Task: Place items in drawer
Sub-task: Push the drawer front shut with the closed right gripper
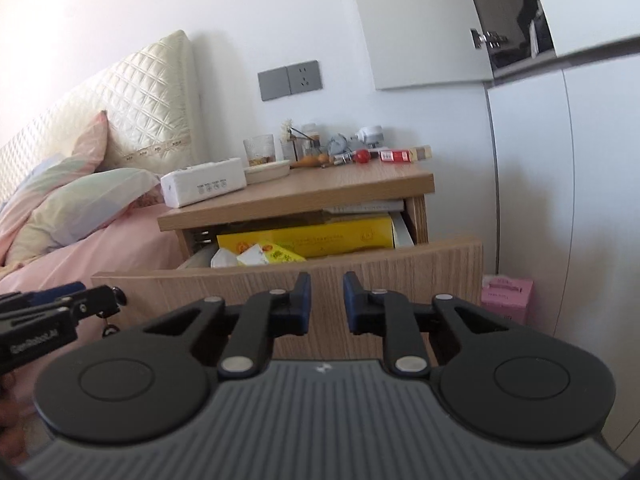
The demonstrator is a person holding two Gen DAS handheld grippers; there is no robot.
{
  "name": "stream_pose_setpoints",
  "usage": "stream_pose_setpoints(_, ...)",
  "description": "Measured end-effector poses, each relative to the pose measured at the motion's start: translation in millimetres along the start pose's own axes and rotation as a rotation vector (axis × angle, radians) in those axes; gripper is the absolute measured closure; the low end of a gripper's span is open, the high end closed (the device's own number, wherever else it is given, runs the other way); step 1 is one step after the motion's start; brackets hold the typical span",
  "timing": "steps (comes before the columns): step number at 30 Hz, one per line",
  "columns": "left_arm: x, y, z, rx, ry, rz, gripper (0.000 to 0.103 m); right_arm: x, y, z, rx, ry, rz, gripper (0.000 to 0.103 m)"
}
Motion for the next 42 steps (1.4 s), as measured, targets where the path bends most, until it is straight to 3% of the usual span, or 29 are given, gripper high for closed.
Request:
stream_pose_setpoints(6, 24, 11, -3, 0.002, -0.014, 0.066, 0.069, 18, 1, 1, -0.029, 0.008, 0.035, 0.084)
stream_pose_setpoints(11, 37, 13, -3, 0.024, -0.03, 0.071, 0.073, 32, 3, -2, -0.019, 0.008, 0.057, 0.084)
stream_pose_setpoints(16, 50, 17, -4, 0.065, -0.055, 0.105, 0.086, 41, 2, -8, -0.008, 0.002, 0.057, 0.085)
stream_pose_setpoints(29, 62, 18, -12, 0.114, -0.078, 0.107, 0.086, 49, -7, -24, 0.042, 0.022, 0.004, 0.085)
stream_pose_setpoints(36, 67, 20, -13, 0.095, -0.079, 0.105, 0.085, 44, 11, -23, 0.054, 0.011, 0.069, 0.085)
stream_pose_setpoints(42, 74, 22, -15, 0.083, -0.08, 0.1, 0.086, 55, 9, -22, 0.056, 0.02, 0.049, 0.085)
Point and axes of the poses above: each gripper's, at about its wrist camera, not at the fingertips, and x roughly the way its jaws point, z to its left, y to its underside, the point moved 7 cm from there along x, roughly the way its jaws point, and after that the axes turned 10 degrees about -z, right-handed, at the moved point
